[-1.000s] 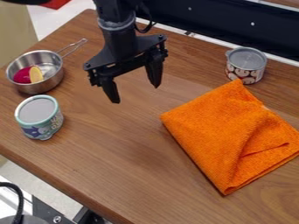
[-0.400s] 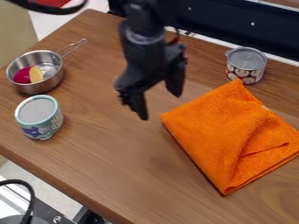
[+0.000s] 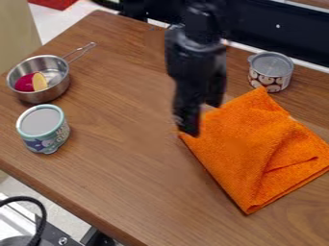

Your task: Moved the orange cloth to the left

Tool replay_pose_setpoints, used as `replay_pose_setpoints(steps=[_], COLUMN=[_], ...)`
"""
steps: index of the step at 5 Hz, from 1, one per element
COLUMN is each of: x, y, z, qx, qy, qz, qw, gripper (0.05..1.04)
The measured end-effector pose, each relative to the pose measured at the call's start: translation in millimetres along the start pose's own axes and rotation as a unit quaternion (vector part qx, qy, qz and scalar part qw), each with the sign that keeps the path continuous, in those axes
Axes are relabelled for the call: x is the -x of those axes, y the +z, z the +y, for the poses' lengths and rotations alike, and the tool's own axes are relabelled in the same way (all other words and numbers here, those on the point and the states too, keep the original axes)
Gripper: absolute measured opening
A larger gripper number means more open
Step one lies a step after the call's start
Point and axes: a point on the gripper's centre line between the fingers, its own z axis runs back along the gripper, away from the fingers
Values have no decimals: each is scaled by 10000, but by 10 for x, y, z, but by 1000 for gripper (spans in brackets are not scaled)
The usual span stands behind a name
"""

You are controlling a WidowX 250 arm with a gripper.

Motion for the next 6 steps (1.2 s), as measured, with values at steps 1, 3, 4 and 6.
replay_pose_setpoints(steps=[1, 3, 4, 6], x=[219, 476, 519, 499], y=[-81, -263, -370, -526], z=[-71, -296, -286, -198], qx=[61, 109, -107, 36], qy=[347, 710, 742, 567], qz=[65, 100, 9, 105], qw=[9994, 9974, 9972, 9983], gripper=[951, 395, 172, 53])
